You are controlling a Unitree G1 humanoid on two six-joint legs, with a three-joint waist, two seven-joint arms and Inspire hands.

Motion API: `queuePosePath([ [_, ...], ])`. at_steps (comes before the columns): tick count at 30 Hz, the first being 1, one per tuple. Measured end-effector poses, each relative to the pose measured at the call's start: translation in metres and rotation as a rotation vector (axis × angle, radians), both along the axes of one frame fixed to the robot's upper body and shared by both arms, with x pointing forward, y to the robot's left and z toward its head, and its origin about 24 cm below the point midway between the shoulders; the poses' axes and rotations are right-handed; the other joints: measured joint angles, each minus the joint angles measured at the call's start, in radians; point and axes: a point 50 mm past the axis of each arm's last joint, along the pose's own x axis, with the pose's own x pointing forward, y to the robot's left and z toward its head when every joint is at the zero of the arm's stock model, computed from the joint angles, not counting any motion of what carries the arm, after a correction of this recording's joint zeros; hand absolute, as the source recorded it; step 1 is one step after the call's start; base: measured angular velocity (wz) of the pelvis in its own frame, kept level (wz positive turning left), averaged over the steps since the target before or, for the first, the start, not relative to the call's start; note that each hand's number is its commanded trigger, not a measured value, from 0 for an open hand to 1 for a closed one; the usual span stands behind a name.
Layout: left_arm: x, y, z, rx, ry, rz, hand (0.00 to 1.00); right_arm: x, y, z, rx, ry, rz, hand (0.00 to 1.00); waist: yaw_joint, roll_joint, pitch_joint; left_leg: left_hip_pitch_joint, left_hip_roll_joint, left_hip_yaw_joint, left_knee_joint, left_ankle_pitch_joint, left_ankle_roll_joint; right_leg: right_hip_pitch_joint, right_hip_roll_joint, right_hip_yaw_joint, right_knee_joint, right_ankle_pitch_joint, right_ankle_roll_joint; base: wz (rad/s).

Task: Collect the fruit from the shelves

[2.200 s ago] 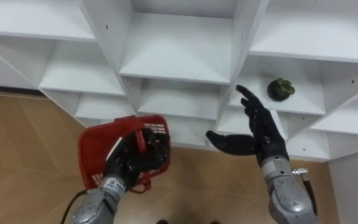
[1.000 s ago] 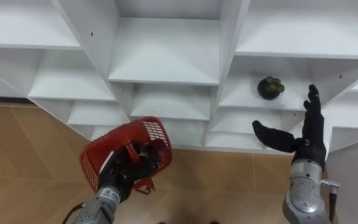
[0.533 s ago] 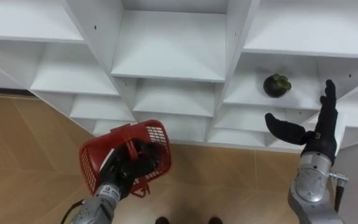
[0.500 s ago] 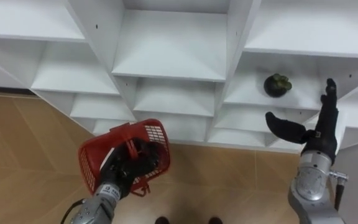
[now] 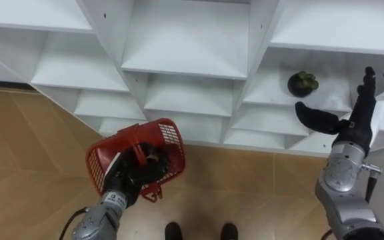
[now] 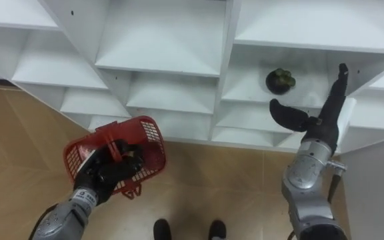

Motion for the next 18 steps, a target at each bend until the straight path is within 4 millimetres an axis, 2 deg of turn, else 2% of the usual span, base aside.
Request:
queuePosePath([
  [5, 0.003, -0.002, 0.000, 0.014, 0.011, -0.023, 1.00, 0.008, -0.003, 0.007, 0.003, -0.008, -0.018, 0.00, 0.004, -0.007, 0.0046, -0.025, 0.000, 0.001, 0.006, 0.000, 0.000, -0.029, -0.002, -0.005, 0.013, 0.000, 0.000, 0.00],
  [18, 0.008, -0.002, 0.004, 0.013, -0.001, -0.027, 1.00, 0.012, -0.003, 0.005, 0.004, 0.038, -0.004, 0.00, 0.014, -0.008, 0.0047, -0.046, 0.002, -0.005, 0.023, 0.002, 0.003, -0.042, -0.005, -0.012, 0.019, 0.001, -0.002, 0.00],
])
